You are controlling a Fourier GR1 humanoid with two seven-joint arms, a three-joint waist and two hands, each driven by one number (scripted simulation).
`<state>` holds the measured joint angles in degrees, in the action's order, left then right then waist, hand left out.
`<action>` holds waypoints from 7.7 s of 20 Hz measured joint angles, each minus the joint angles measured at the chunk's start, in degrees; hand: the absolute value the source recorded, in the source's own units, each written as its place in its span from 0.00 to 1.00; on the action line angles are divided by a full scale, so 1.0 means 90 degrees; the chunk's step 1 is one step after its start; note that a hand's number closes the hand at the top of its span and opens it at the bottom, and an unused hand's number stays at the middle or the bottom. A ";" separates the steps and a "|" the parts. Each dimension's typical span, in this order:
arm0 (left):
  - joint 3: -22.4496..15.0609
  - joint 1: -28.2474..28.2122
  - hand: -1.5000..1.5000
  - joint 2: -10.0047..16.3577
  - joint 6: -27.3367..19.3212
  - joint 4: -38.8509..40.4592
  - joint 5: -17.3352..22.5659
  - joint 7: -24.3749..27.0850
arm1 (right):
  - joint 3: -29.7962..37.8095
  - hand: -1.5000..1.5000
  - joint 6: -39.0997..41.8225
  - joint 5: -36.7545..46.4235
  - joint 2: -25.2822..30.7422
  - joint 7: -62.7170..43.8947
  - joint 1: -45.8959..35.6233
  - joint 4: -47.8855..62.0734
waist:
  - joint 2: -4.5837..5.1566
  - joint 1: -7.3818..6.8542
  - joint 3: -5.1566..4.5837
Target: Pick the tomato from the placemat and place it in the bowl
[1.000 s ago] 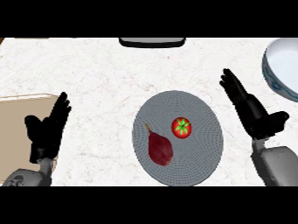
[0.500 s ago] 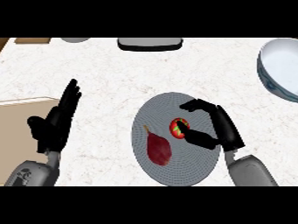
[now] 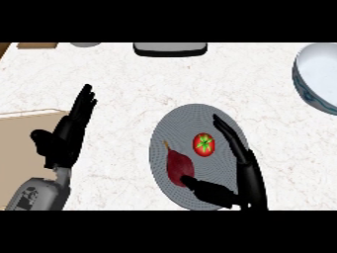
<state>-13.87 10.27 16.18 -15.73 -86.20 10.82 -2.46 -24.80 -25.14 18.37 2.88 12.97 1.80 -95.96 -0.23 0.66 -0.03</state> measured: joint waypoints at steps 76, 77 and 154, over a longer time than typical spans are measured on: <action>0.1129 -0.0136 0.50 -0.1347 0.1226 -0.0179 -0.1441 -0.0268 | 0.0743 1.00 0.1823 0.1087 -0.0262 -0.2860 -0.1227 0.2397 | 0.0001 -0.0079 -0.0013; 0.1111 -0.0147 0.50 -0.1359 0.1207 -0.0240 -0.1458 -0.0325 | 0.0676 1.00 0.1879 0.1167 -0.0215 -0.2750 -0.1292 0.2500 | -0.0005 -0.0086 -0.0020; 0.1132 -0.0218 0.50 -0.1535 0.1386 -0.0307 -0.1649 -0.0288 | 0.4578 1.00 -0.0207 0.4040 0.3826 -0.4311 -0.6488 0.8218 | 0.0086 -0.0223 0.0012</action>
<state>-3.68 8.31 2.37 -3.26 -88.96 -4.02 -5.05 16.40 -27.00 54.73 37.31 -25.83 -56.60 -22.00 0.54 -1.34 0.08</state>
